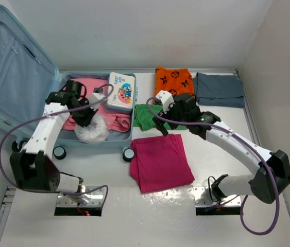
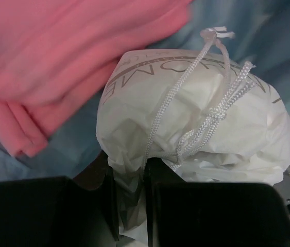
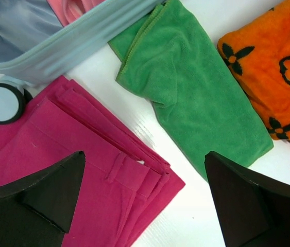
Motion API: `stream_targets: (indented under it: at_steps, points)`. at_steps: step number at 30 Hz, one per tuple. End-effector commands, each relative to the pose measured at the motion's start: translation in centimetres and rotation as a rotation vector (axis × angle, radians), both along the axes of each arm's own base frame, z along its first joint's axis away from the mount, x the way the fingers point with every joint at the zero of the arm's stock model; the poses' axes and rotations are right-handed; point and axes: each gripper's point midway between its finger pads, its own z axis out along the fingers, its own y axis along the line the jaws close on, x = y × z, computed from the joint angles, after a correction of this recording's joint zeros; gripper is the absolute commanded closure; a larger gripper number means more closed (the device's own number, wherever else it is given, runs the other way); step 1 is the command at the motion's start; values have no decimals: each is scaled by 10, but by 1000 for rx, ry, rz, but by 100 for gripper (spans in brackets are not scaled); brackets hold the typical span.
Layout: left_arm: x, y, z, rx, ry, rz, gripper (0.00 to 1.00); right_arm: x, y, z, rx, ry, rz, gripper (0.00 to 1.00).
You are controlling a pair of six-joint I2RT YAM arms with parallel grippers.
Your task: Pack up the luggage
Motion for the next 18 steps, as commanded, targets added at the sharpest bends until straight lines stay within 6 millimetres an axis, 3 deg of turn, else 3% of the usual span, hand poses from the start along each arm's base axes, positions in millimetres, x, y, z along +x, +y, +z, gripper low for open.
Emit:
stream_targets:
  at_steps: [1,7,13,14,17,18]
  points:
    - [-11,66,-34,104,107,195,99,6,-2,17,18,-36,12,3]
    - [2,133,-70,99,163,388,99,-4,-25,-4,1,3,-19,3]
    - [-7,174,-103,139,244,424,98,-7,-38,-6,-1,13,-45,3]
    - [-17,178,-115,150,293,428,86,-7,-39,-7,-2,18,-50,3]
    - [-20,181,-125,156,300,410,55,-9,-44,-11,-5,36,-52,3]
    - [-18,182,-125,140,286,418,50,-9,-46,-10,-1,37,-56,3]
